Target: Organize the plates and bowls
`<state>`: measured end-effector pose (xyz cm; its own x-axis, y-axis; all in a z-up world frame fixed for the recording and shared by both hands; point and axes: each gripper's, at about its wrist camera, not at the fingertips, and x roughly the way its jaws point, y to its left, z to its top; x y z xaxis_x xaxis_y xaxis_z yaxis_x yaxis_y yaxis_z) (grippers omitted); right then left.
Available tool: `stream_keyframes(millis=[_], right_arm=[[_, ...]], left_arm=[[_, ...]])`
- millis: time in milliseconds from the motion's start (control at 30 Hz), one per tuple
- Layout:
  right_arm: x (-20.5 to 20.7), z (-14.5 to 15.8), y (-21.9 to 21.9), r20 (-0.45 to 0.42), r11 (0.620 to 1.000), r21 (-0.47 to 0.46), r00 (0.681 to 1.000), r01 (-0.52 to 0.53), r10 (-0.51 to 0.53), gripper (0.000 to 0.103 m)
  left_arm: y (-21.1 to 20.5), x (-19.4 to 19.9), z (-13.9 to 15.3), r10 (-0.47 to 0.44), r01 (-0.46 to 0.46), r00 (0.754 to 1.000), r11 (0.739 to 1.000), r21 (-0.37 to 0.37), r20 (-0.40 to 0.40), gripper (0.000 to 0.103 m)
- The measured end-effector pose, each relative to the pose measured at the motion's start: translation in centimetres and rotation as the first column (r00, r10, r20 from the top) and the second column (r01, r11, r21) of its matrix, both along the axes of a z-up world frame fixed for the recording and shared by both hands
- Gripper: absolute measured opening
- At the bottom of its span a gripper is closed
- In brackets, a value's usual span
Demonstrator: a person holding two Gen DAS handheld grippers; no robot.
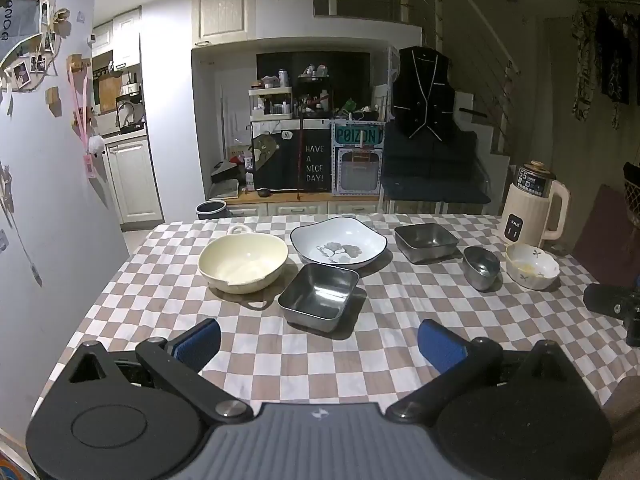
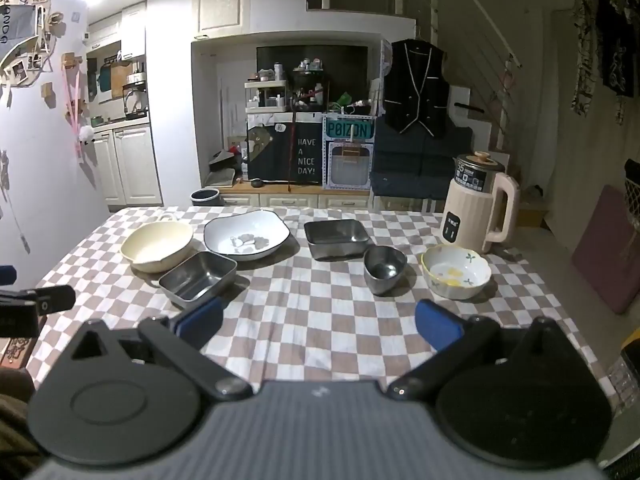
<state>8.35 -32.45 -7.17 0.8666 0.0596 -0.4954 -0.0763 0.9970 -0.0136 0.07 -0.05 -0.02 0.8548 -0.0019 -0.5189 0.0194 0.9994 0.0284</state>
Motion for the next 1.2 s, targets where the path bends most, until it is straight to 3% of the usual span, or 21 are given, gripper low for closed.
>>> stream_keyframes(millis=[1200], right_arm=[[0.06, 0.02, -0.05, -0.004, 1.0, 0.001, 1.0, 0.0, 0.0, 0.103]], left_arm=[[0.15, 0.0, 0.02, 0.0, 0.0, 1.0, 1.0, -0.011, -0.001, 0.103]])
